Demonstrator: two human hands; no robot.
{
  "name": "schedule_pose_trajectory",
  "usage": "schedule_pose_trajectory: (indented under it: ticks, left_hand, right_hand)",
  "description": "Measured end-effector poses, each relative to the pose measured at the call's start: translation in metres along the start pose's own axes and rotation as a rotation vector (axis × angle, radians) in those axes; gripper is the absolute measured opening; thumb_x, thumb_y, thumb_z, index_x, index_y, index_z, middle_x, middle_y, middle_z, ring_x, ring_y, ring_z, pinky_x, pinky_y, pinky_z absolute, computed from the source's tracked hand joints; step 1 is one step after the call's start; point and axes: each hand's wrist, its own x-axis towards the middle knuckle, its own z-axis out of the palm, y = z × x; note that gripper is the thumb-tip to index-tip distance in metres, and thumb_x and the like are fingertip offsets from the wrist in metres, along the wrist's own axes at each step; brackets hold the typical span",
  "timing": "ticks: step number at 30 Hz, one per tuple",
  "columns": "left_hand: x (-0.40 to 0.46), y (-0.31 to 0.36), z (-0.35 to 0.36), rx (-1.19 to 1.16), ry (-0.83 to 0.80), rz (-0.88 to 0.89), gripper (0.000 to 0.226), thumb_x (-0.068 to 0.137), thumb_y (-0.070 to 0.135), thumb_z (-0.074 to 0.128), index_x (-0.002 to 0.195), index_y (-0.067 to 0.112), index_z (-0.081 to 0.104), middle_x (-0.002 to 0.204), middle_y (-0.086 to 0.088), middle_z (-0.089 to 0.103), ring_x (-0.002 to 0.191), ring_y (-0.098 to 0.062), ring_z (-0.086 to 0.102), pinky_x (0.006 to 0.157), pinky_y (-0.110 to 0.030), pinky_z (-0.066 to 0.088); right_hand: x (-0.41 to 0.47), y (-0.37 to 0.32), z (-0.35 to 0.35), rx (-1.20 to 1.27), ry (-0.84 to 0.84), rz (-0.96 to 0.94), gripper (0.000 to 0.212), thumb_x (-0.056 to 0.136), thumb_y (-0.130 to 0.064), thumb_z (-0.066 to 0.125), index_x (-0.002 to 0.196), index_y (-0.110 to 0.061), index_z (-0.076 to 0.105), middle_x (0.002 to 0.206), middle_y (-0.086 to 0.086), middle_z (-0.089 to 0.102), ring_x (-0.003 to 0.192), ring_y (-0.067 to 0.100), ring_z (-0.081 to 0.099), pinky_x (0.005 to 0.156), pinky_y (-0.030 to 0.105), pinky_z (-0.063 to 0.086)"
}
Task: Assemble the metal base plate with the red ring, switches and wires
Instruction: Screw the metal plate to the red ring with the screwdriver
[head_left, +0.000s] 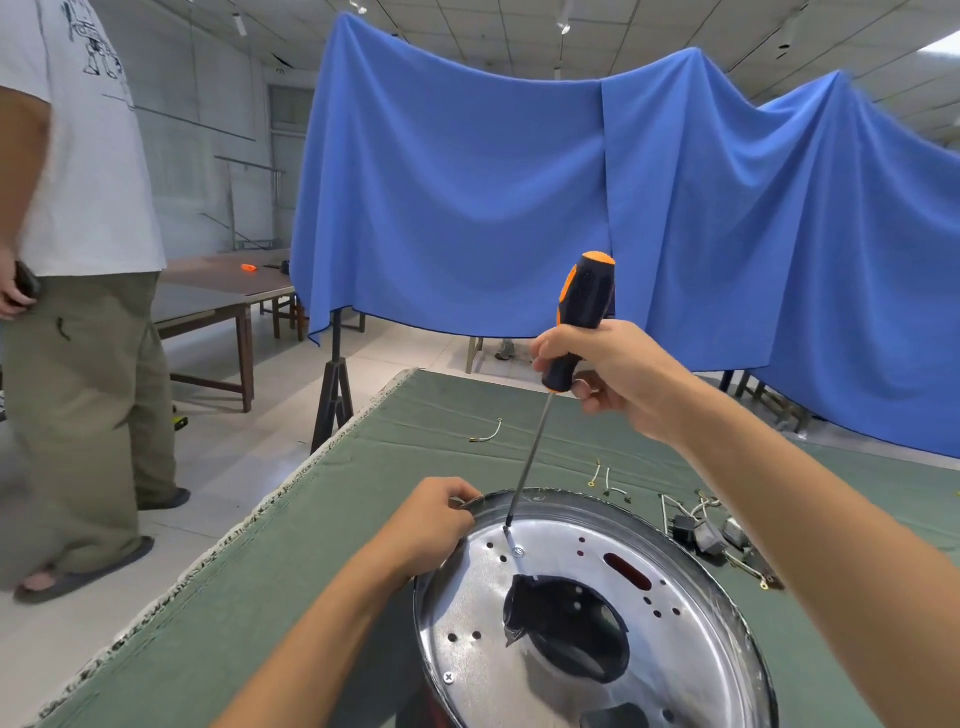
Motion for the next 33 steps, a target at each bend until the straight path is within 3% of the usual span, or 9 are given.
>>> schedule_pose_trajectory:
  ticks: [6, 11, 14, 18, 21, 25, 29, 31, 33]
  left_hand:
    - [0.000, -0.002, 0.000, -0.004, 0.005, 0.015, 0.030, 0.082, -0.009, 0.045, 0.081, 0.015, 0.063, 0.074, -0.010, 0.059, 0.065, -0.020, 0.047, 0.062, -0.026, 0.037]
    - [0.001, -0.003, 0.000, 0.002, 0.003, 0.021, 0.032, 0.082, -0.009, 0.045, 0.078, 0.017, 0.062, 0.072, -0.009, 0.060, 0.064, -0.020, 0.049, 0.061, -0.025, 0.038]
    - [0.002, -0.004, 0.000, 0.016, 0.007, 0.022, 0.032, 0.082, -0.008, 0.045, 0.076, 0.019, 0.061, 0.069, -0.006, 0.060, 0.063, -0.020, 0.050, 0.063, -0.026, 0.039]
    - [0.003, -0.004, 0.000, 0.028, 0.011, 0.022, 0.032, 0.081, -0.007, 0.046, 0.074, 0.021, 0.061, 0.071, -0.005, 0.061, 0.064, -0.019, 0.051, 0.063, -0.025, 0.040]
    - [0.003, -0.005, 0.000, 0.030, 0.013, 0.020, 0.031, 0.081, -0.006, 0.047, 0.075, 0.021, 0.061, 0.071, -0.004, 0.061, 0.064, -0.018, 0.052, 0.064, -0.026, 0.041]
    - [0.002, -0.004, 0.000, 0.028, 0.008, 0.016, 0.029, 0.082, -0.005, 0.047, 0.077, 0.019, 0.061, 0.074, -0.006, 0.061, 0.066, -0.020, 0.051, 0.064, -0.027, 0.040]
    - [0.001, -0.003, -0.001, 0.034, 0.002, 0.015, 0.026, 0.083, -0.005, 0.047, 0.081, 0.016, 0.062, 0.076, -0.007, 0.062, 0.067, -0.019, 0.051, 0.065, -0.026, 0.040]
    - [-0.002, -0.002, -0.001, 0.023, 0.001, 0.012, 0.026, 0.082, -0.005, 0.046, 0.082, 0.015, 0.062, 0.075, -0.006, 0.062, 0.066, -0.018, 0.051, 0.064, -0.025, 0.040]
    - [-0.003, 0.001, -0.001, 0.017, 0.009, 0.013, 0.028, 0.082, -0.006, 0.045, 0.082, 0.015, 0.063, 0.072, -0.004, 0.060, 0.062, -0.016, 0.049, 0.059, -0.022, 0.039]
  right_hand:
    - [-0.001, 0.003, 0.003, -0.099, 0.159, -0.193, 0.016, 0.080, -0.014, 0.070, 0.088, -0.011, 0.057, 0.071, 0.006, 0.069, 0.038, 0.013, 0.051, 0.037, 0.021, 0.042]
    - [0.004, 0.000, 0.007, -0.604, 0.450, -0.280, 0.049, 0.066, -0.059, 0.076, 0.073, -0.023, 0.043, 0.064, -0.009, 0.055, 0.059, 0.008, 0.053, 0.048, 0.026, 0.035]
    - [0.007, -0.001, 0.012, -0.495, 0.409, -0.272, 0.047, 0.072, -0.060, 0.070, 0.075, -0.020, 0.046, 0.067, -0.005, 0.055, 0.063, 0.014, 0.053, 0.056, 0.032, 0.041]
    - [0.009, -0.009, 0.009, -0.223, 0.321, -0.235, 0.022, 0.084, -0.035, 0.061, 0.091, -0.020, 0.047, 0.089, 0.008, 0.063, 0.067, 0.023, 0.056, 0.058, 0.034, 0.045]
    - [0.007, -0.014, 0.005, -0.329, 0.316, -0.312, 0.034, 0.082, -0.028, 0.063, 0.109, -0.026, 0.042, 0.085, 0.000, 0.059, 0.069, 0.029, 0.060, 0.061, 0.037, 0.051]
    - [0.006, -0.022, 0.002, -0.582, 0.433, -0.309, 0.039, 0.073, -0.048, 0.069, 0.099, -0.028, 0.048, 0.085, -0.004, 0.062, 0.075, 0.025, 0.063, 0.068, 0.040, 0.051]
    - [0.010, -0.023, 0.007, -0.748, 0.520, -0.282, 0.049, 0.086, -0.068, 0.042, 0.103, -0.023, 0.049, 0.076, -0.004, 0.054, 0.079, 0.027, 0.054, 0.066, 0.035, 0.036]
    - [0.009, -0.024, 0.011, -0.724, 0.516, -0.281, 0.047, 0.091, -0.065, 0.030, 0.102, -0.023, 0.050, 0.072, -0.006, 0.053, 0.078, 0.028, 0.055, 0.065, 0.035, 0.034]
    - [0.007, -0.027, 0.012, -0.729, 0.540, -0.318, 0.037, 0.093, -0.055, 0.033, 0.101, -0.023, 0.049, 0.069, -0.007, 0.051, 0.075, 0.028, 0.054, 0.061, 0.033, 0.033]
